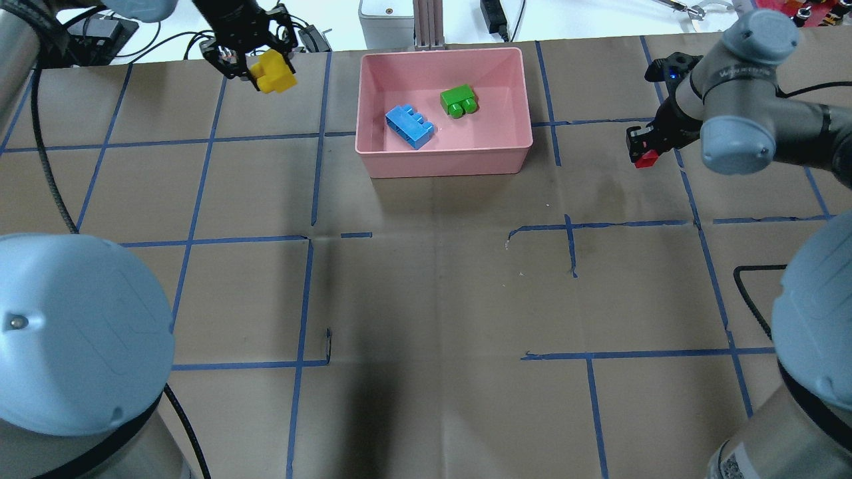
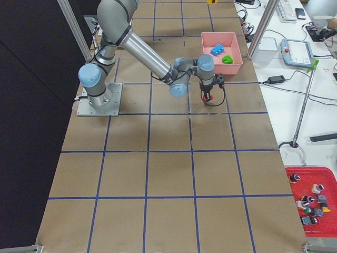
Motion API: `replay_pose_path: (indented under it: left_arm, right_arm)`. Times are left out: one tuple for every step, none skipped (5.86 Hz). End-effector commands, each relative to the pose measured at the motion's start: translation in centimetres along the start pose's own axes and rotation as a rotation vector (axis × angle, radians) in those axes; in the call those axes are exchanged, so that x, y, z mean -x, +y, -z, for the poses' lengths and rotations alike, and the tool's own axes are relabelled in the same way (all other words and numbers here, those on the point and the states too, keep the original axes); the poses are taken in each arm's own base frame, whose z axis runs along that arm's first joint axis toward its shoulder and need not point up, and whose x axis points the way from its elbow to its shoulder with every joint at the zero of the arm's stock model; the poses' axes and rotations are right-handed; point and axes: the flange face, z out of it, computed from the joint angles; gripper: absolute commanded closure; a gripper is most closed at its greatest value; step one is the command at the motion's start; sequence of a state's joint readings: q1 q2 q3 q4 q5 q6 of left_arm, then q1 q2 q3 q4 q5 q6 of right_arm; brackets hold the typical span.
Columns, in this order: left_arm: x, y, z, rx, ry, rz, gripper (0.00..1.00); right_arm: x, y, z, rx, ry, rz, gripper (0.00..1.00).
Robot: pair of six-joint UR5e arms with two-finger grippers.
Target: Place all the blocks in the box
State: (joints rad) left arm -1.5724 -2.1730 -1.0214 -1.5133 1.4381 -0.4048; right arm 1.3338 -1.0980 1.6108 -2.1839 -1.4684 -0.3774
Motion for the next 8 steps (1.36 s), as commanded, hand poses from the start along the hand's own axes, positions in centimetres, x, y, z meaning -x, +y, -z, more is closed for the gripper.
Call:
replay_pose_path:
  left_arm:
    - [-10.3, 2.9, -6.2, 0.011, 0.013, -0.037, 1.0]
    - [-13.1, 1.8, -11.5, -0.013, 0.031, -0.009, 1.0]
    - [-14.1, 1.7, -14.2, -0.007, 0.026, -0.006, 1.0]
    - [-14.0, 1.7, -14.0, -0.009, 0.028, -0.003, 0.42]
    - [-13.9, 1.7, -12.6, -0.025, 0.038, -0.004, 0.07]
    - [-13.4, 1.6, -10.0, -0.052, 0.055, -0.01, 0.01]
    - [-10.7, 1.0, -4.9, -0.09, 0.074, -0.006, 0.0]
    - [-7.9, 1.6, -1.1, -0.077, 0.051, -0.103, 0.0]
  right_arm:
    - [5.0, -5.4, 7.8, 0.021, 0.026, 0.085, 0.94]
    - [7.4, -6.6, 9.8, -0.011, 0.034, 0.12, 0.94]
    - [7.8, -6.7, 9.9, -0.016, 0.033, 0.125, 0.94]
    - [10.5, -7.0, 10.1, -0.032, 0.022, 0.147, 0.94]
    - [12.9, -7.0, 10.1, -0.037, 0.013, 0.1, 0.94]
    - [15.8, -7.0, 9.8, -0.039, 0.002, 0.053, 0.94]
    - [17.9, -7.0, 9.0, -0.03, -0.008, 0.035, 0.94]
    - [21.4, -7.4, 8.3, -0.06, -0.109, -0.045, 0.94]
